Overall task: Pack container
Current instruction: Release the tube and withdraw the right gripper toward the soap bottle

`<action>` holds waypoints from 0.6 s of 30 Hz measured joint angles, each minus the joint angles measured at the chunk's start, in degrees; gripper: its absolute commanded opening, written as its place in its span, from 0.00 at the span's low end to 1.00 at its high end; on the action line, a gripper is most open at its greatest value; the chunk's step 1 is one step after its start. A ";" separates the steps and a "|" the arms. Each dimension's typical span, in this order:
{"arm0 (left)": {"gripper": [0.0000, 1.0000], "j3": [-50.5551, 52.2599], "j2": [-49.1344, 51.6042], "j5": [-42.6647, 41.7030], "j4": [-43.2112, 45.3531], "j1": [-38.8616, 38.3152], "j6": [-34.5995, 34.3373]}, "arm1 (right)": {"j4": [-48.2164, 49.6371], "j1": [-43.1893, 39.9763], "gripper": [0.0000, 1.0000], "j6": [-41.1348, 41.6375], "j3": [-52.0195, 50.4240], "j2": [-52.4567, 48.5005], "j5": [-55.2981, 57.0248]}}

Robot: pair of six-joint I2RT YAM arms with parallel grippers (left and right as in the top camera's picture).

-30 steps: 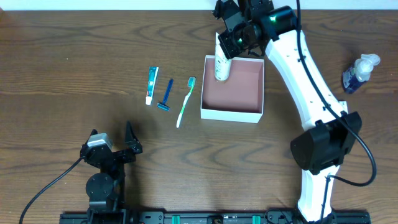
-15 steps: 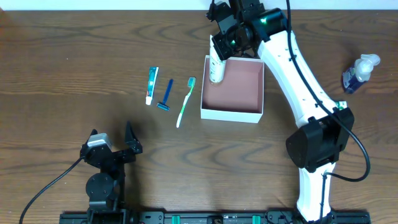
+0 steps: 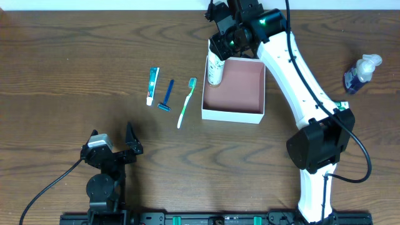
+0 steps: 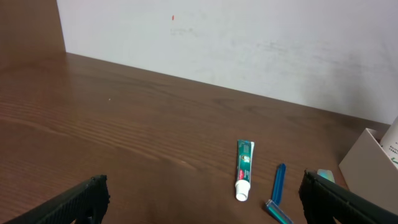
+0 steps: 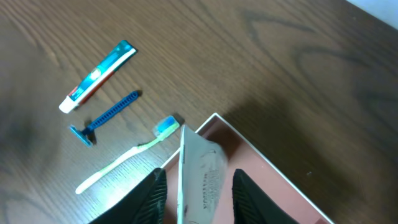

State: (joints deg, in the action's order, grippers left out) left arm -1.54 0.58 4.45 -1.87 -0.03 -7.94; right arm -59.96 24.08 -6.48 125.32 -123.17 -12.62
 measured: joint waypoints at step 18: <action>0.98 0.00 0.00 -0.02 0.00 0.00 0.00 | -5.70 -7.65 0.99 0.02 8.70 11.89 8.63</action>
State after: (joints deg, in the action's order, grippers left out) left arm -1.54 0.58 4.43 -1.87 -0.03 -7.94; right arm -65.67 16.43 -6.46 134.02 -111.28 -3.99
